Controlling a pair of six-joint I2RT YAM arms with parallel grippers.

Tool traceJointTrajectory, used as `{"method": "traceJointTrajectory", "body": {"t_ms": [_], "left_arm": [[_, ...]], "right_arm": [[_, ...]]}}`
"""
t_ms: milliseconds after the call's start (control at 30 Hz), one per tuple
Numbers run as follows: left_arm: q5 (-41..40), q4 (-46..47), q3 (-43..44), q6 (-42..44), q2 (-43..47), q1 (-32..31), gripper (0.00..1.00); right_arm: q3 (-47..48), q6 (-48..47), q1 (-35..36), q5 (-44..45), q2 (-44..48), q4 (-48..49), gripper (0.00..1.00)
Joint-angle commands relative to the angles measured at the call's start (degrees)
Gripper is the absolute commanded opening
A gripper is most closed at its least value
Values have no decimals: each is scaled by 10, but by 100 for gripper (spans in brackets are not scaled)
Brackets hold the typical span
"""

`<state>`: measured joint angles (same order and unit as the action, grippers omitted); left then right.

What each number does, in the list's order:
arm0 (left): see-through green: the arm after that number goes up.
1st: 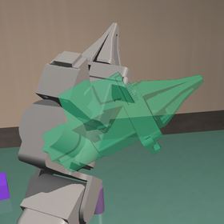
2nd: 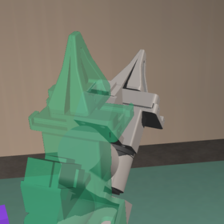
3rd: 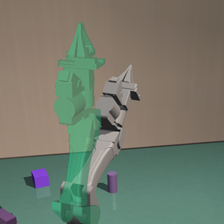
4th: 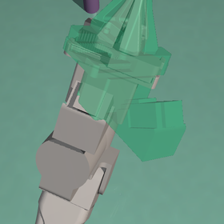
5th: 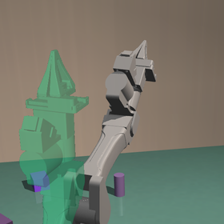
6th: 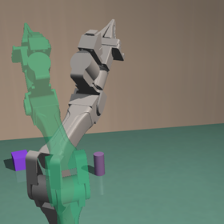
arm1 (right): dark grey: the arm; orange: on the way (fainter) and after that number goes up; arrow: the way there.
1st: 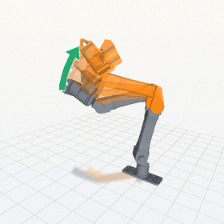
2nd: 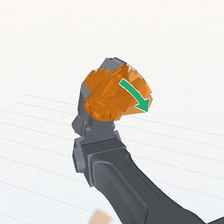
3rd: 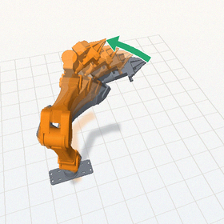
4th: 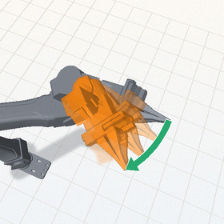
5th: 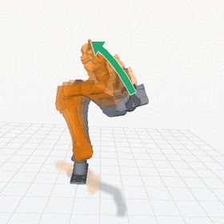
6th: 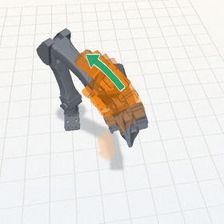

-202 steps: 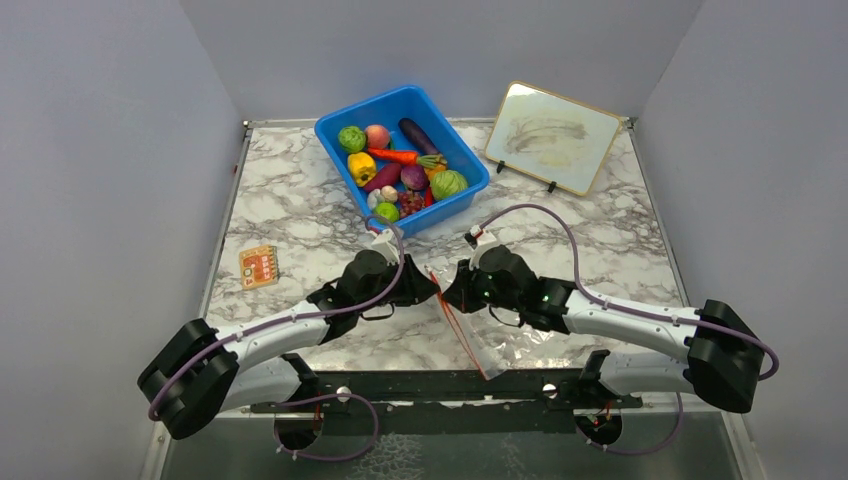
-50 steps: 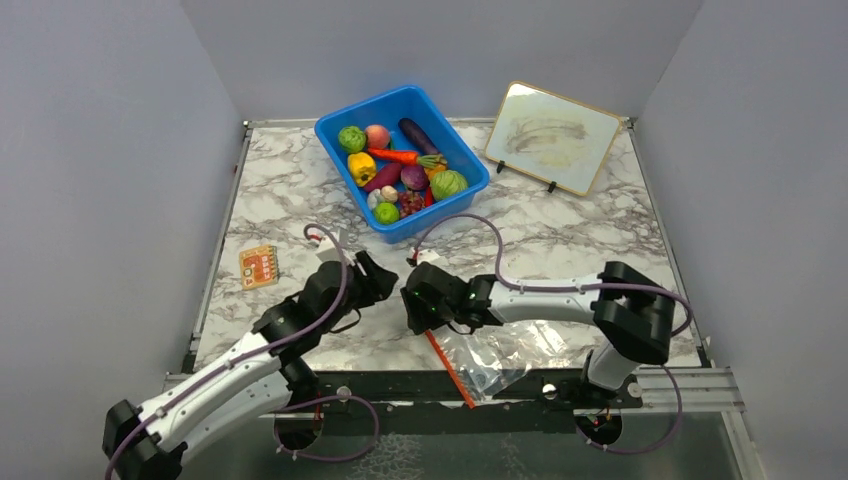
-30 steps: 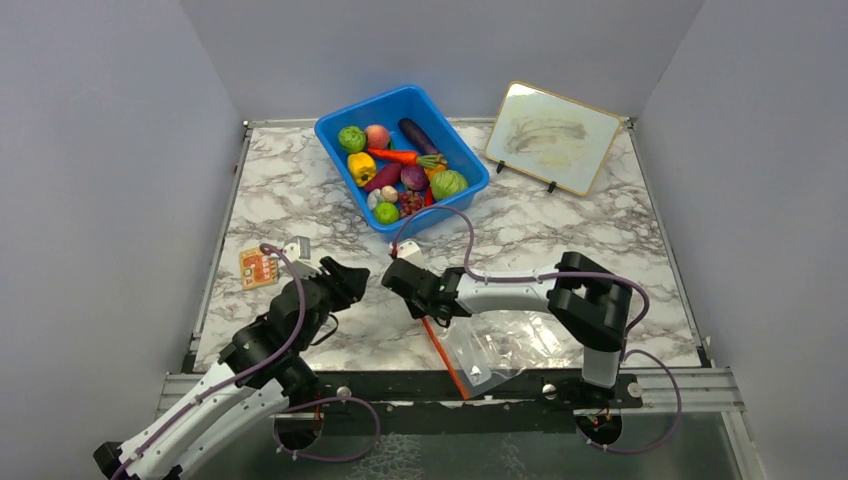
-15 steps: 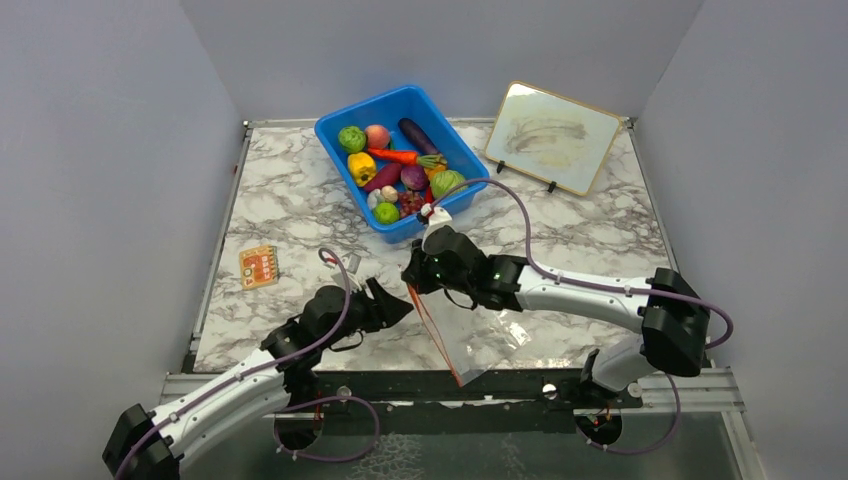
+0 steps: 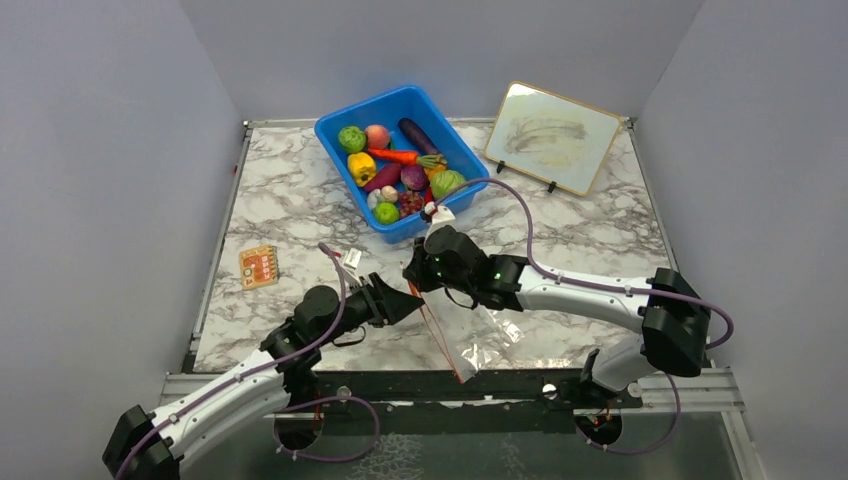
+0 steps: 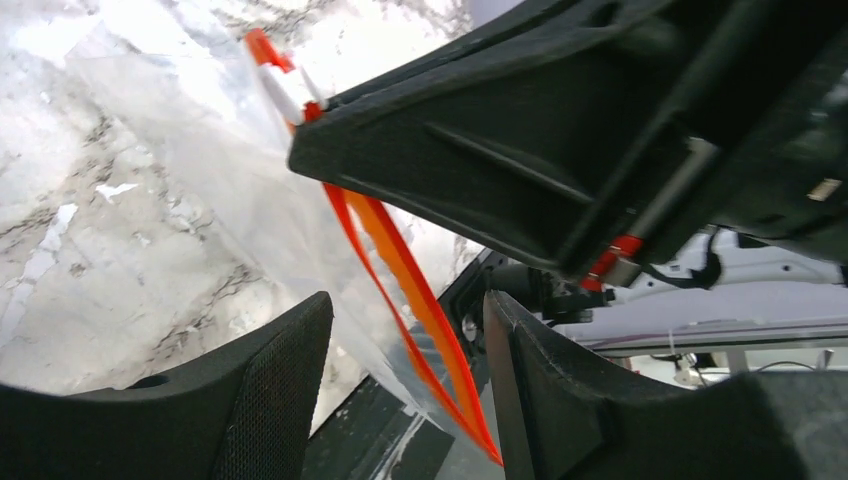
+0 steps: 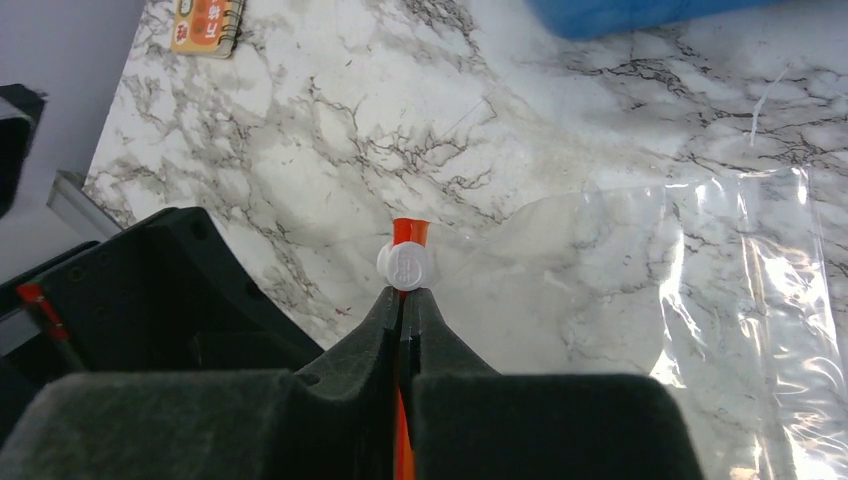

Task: Place the food in the zip-top bag and seal the zipper
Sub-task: Open the zipper of the food storage bag.

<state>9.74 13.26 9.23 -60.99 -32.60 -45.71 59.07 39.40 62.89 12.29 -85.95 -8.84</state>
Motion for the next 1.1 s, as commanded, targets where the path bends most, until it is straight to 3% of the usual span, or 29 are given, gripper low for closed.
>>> {"method": "traceJointTrajectory", "body": {"t_ms": [0,633,1067], "left_arm": [[-20,-12,-8,-14,48,2,59],[-31,-17,13,27,-62,2,47],[-36,23,41,46,-144,2,48]], "right_arm": [[-1,12,0,39,2,14,1],[8,22,1,47,9,18,1],[11,30,0,30,-11,30,1]]}}
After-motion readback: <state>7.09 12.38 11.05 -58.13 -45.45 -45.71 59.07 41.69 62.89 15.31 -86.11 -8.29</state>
